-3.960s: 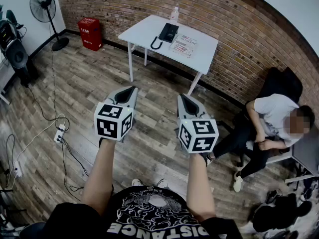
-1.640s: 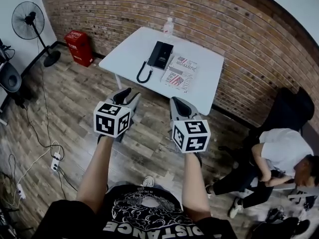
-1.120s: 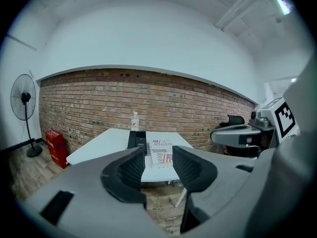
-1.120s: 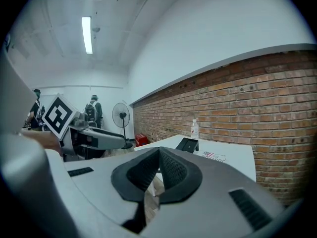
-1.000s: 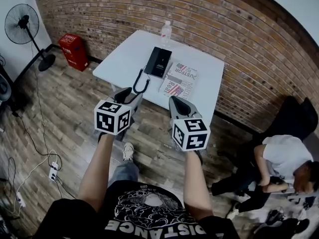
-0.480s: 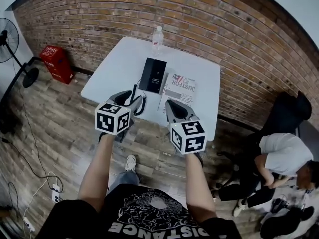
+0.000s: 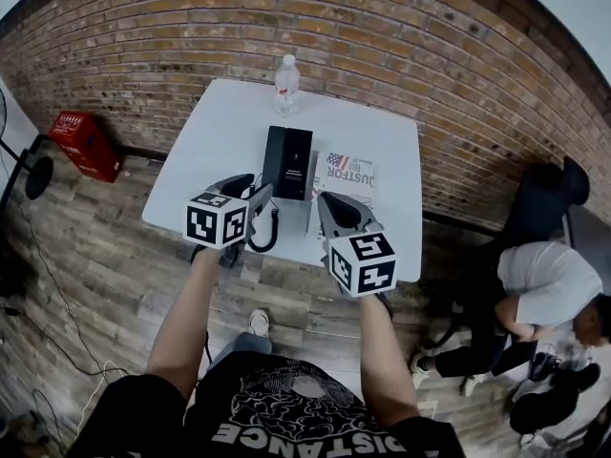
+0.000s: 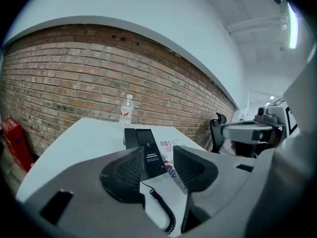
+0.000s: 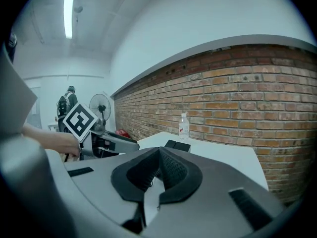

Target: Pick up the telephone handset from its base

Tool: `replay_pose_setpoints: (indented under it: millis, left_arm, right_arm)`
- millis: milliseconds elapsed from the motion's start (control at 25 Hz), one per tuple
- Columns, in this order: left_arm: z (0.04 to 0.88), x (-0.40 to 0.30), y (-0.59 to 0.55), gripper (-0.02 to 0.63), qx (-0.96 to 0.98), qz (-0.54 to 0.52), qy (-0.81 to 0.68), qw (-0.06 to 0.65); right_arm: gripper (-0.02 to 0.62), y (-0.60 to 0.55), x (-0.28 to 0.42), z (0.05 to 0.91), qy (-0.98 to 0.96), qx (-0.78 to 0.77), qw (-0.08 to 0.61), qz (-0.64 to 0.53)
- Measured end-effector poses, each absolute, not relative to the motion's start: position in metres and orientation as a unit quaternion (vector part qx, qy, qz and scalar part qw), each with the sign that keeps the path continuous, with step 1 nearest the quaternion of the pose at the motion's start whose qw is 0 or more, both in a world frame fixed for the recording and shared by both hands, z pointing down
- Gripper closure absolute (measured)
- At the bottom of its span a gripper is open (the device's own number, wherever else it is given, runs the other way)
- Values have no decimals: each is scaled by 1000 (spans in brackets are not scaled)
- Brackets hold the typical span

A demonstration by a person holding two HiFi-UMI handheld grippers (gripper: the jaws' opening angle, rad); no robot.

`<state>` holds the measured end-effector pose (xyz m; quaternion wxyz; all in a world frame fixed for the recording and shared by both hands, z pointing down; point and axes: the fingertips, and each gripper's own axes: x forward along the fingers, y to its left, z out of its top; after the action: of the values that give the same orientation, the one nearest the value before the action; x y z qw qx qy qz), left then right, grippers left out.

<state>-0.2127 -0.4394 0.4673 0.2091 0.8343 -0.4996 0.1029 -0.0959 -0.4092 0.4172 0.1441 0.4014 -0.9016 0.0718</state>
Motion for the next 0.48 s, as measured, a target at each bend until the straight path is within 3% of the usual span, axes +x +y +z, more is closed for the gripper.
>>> replay_pose_setpoints:
  millis: [480]
  left_arm:
    - [525, -238, -525, 439, 852, 93, -403, 320]
  right_arm:
    - [595, -480, -127, 439, -884, 434, 143, 103]
